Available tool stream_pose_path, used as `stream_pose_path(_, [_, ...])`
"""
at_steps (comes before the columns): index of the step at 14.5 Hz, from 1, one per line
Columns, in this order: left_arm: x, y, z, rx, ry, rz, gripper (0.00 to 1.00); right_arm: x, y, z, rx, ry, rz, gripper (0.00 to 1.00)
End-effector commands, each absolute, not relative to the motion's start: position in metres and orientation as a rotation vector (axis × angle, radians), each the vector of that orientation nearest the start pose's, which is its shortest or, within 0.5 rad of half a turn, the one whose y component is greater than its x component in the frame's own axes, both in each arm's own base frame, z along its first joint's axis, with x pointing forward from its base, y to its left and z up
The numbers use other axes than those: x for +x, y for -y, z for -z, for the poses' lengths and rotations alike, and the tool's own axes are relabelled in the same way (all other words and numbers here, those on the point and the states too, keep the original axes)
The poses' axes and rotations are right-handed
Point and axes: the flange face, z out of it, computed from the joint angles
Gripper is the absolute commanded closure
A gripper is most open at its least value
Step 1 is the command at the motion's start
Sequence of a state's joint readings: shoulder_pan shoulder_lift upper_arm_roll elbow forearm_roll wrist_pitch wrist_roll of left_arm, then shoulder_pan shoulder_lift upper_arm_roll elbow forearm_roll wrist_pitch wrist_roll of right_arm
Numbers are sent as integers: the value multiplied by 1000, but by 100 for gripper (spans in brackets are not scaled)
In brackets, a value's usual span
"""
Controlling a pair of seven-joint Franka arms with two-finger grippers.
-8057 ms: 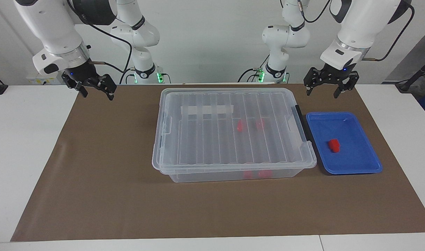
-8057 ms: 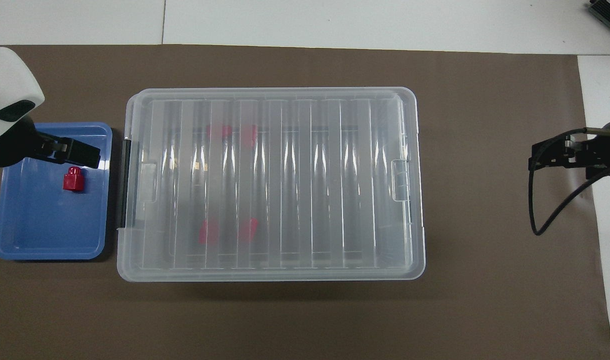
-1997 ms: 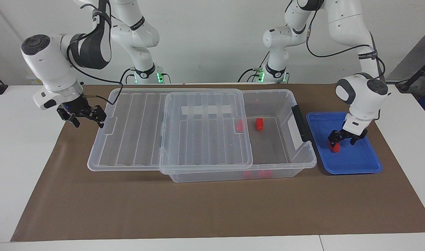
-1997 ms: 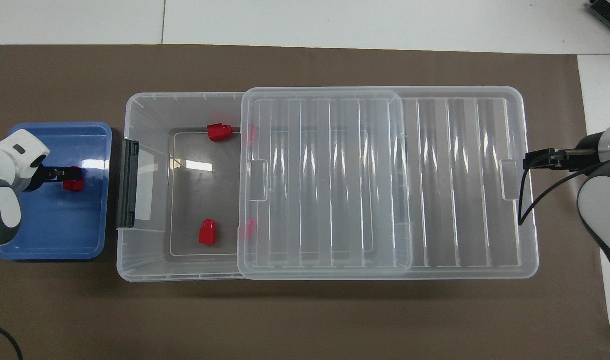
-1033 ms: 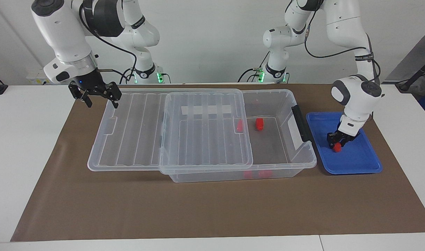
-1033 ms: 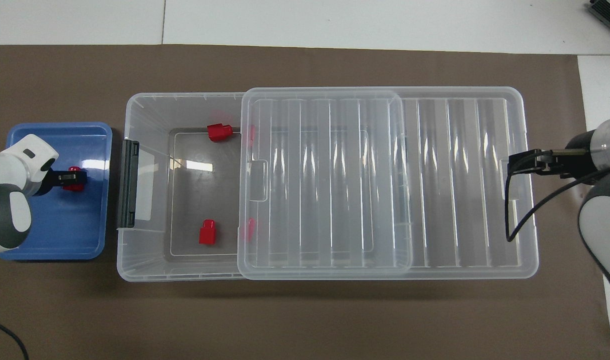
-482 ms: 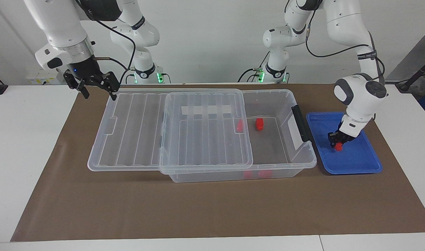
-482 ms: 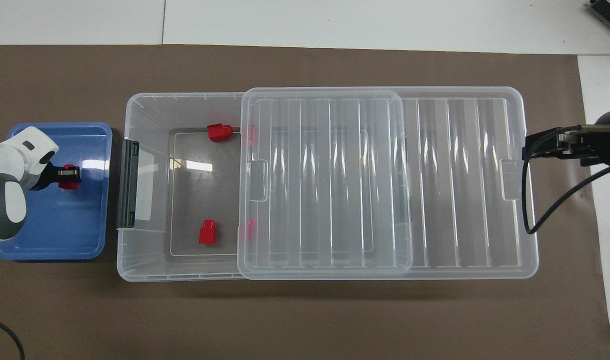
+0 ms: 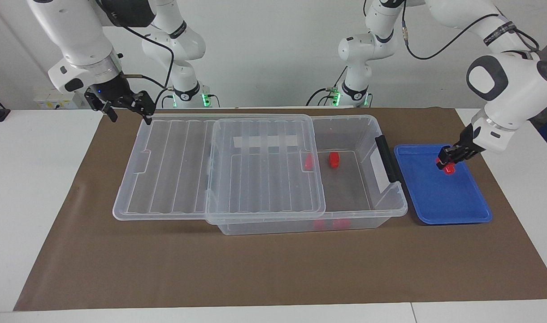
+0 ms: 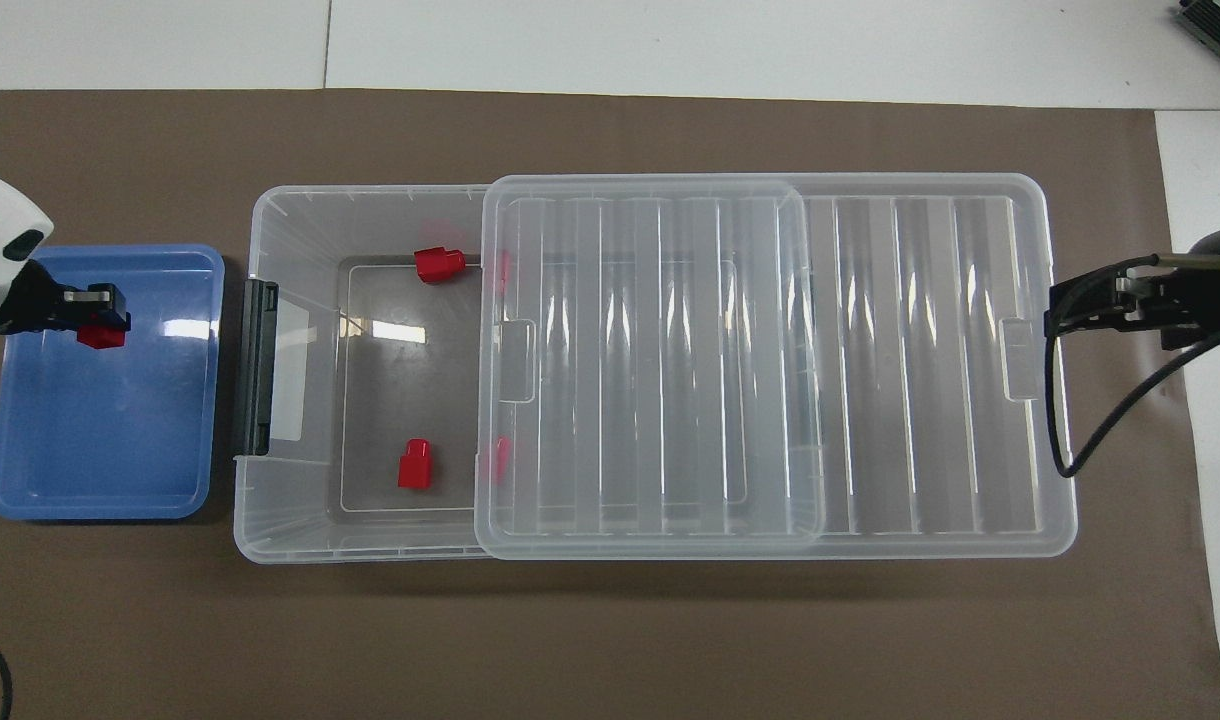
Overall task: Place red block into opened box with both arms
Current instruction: 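Lift the red block with the left gripper and carry it over the box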
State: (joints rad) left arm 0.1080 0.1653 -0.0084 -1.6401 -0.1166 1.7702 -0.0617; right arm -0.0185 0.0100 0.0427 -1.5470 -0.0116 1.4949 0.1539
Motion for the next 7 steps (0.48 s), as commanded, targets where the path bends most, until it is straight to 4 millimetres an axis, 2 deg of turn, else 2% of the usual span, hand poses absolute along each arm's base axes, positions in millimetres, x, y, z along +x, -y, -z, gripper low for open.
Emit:
stream_pose_path(1, [611, 22, -538, -3233, 503, -92, 100, 543, -8, -624, -3150, -253, -99, 0])
stream_pose_path(2, [608, 46, -547, -3218, 604, -65, 100, 543, -9, -624, -3151, -250, -99, 0])
stream_pose_path(4, [602, 93, -552, -3208, 627, -48, 100, 543, -10, -623, -3149, -248, -102, 0])
stream_pose_path(7, [596, 136, -545, -3220, 641, 12, 100, 543, -1, -623, -3147, -267, -102, 0])
